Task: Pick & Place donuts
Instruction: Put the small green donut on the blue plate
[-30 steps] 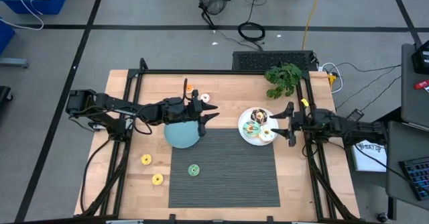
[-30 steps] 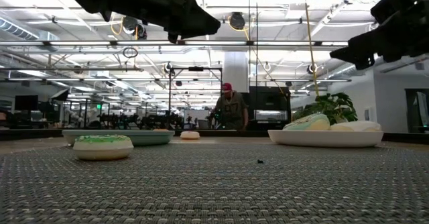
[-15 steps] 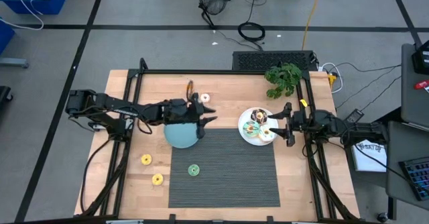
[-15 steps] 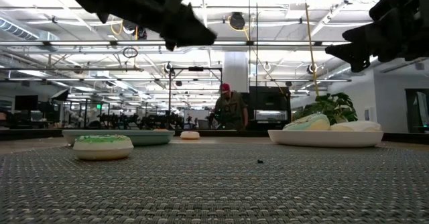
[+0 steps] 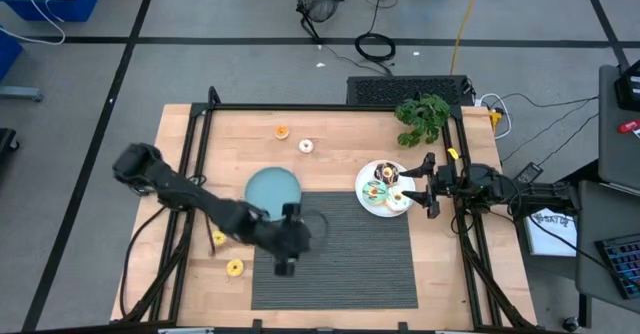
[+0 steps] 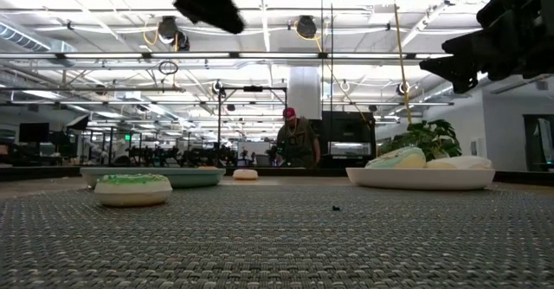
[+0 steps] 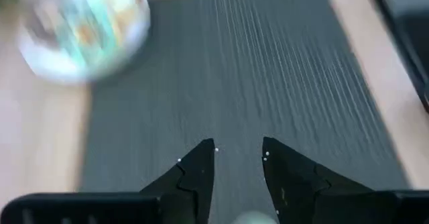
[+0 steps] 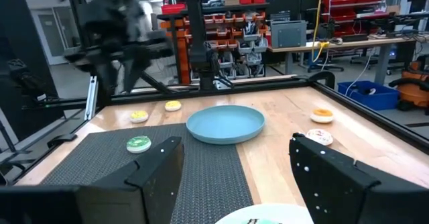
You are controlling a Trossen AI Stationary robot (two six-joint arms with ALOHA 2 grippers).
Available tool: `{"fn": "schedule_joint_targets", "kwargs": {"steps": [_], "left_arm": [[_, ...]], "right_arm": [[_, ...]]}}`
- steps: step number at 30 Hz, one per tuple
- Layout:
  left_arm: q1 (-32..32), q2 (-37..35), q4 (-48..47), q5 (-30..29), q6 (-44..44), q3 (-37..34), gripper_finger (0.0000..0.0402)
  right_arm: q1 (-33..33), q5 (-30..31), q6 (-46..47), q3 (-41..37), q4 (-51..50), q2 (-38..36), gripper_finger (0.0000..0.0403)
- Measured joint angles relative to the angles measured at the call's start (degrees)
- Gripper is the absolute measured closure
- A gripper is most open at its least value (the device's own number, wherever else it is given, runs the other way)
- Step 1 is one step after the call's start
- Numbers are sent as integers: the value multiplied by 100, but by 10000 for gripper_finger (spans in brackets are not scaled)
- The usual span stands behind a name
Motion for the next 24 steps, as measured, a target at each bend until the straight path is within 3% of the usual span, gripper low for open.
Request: {"fn": "schedule_joint_targets", "kwargs": {"steps": [4, 8, 16, 24], "left_arm": [[-249, 1294, -2412, 140, -900, 1737, 233], [-258, 2211, -4120, -53, -1091, 2718, 175], [-236, 2432, -4469, 467, -1494, 2616, 88], [-388, 2382, -4554, 853, -1723, 2261, 67]], "right_arm": [[0, 2, 0, -4, 9, 7, 151], [0, 2, 0, -7, 2, 26, 151], [0, 2, 0, -9, 4, 35, 151], [0, 2, 0, -9, 0, 37, 151]]}}
